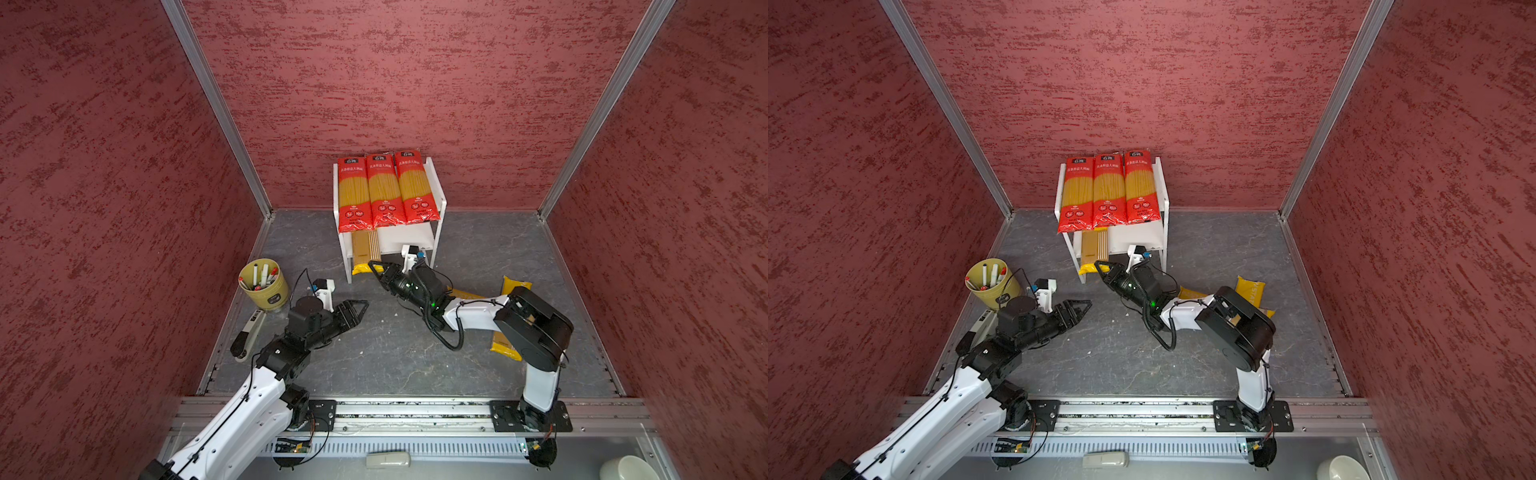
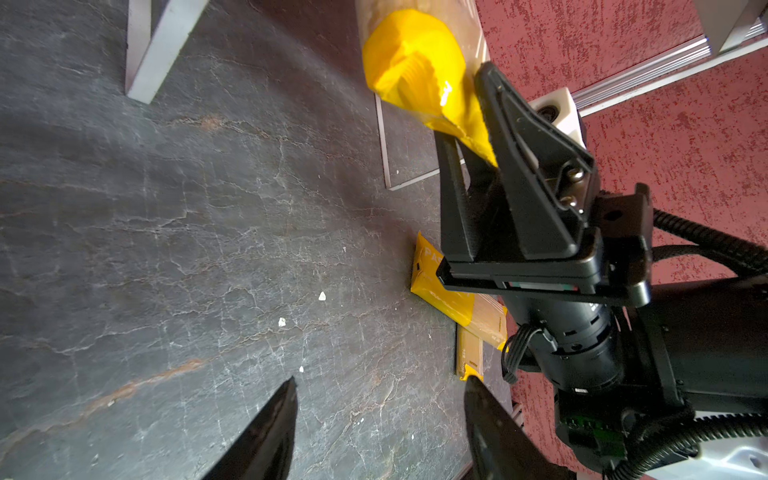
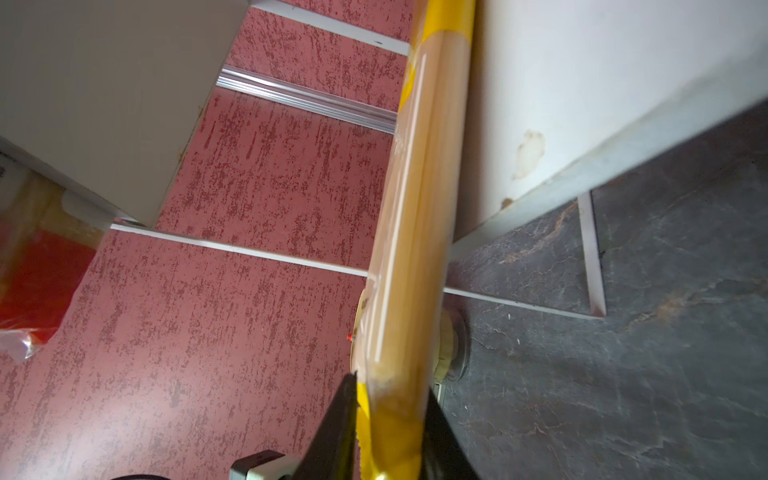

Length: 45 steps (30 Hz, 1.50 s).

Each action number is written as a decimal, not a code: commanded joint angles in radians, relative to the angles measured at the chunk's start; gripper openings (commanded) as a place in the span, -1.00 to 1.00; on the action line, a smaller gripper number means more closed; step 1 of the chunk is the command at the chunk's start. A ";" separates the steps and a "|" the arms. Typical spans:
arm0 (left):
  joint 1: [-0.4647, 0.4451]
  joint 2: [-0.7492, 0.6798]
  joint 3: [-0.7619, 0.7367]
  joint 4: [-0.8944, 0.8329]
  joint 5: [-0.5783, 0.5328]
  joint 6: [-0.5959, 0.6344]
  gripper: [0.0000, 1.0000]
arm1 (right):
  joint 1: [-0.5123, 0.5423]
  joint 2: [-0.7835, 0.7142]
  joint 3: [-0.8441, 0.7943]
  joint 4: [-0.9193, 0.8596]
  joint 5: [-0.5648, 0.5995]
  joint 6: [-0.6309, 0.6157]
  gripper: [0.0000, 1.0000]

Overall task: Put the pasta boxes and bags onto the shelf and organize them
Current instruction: 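Slide the yellow bag deeper under the shelf with the right gripper, then open the right gripper and draw it back from the shelf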

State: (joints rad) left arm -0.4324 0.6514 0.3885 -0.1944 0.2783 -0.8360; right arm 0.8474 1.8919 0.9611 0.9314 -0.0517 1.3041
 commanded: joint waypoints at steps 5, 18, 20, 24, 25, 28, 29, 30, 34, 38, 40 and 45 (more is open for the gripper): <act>-0.005 0.007 -0.018 0.008 -0.023 0.043 0.27 | 0.002 -0.053 -0.022 0.053 -0.007 0.025 -0.45; -0.018 -0.009 -0.019 -0.001 -0.035 0.044 0.27 | -0.002 -0.009 0.041 0.042 -0.041 0.024 -0.78; -0.022 0.004 -0.018 0.008 -0.033 0.049 0.27 | -0.008 -0.023 0.020 0.047 -0.051 0.023 -0.63; -0.060 0.031 0.000 0.017 -0.066 0.082 0.27 | -0.015 -0.065 -0.028 0.050 -0.080 -0.001 -0.28; -0.076 0.033 0.004 0.013 -0.086 0.092 0.28 | -0.017 -0.079 -0.042 0.042 -0.083 -0.009 -0.22; -0.141 0.028 0.007 0.023 -0.148 0.124 0.29 | -0.019 -0.123 -0.083 0.002 -0.092 -0.042 -0.09; -0.167 0.024 0.003 0.029 -0.172 0.133 0.29 | -0.021 -0.136 -0.092 -0.016 -0.099 -0.056 -0.06; -0.190 0.020 -0.002 0.036 -0.194 0.139 0.29 | -0.023 -0.146 -0.097 -0.029 -0.104 -0.066 -0.03; -0.257 0.014 -0.031 0.089 -0.248 0.141 0.31 | -0.030 -0.203 -0.151 -0.075 -0.099 -0.105 -0.02; -0.309 0.037 -0.036 0.139 -0.267 0.163 0.32 | -0.043 -0.278 -0.208 -0.154 -0.098 -0.131 -0.02; -0.350 0.058 -0.033 0.174 -0.288 0.190 0.33 | -0.050 -0.319 -0.216 -0.278 -0.102 -0.170 -0.02; -0.450 0.124 -0.038 0.290 -0.345 0.244 0.35 | -0.062 -0.432 -0.234 -0.643 -0.039 -0.296 -0.02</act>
State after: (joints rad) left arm -0.8474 0.7544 0.3588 -0.0093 -0.0124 -0.6506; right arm 0.7929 1.5124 0.7418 0.5411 -0.1413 1.0958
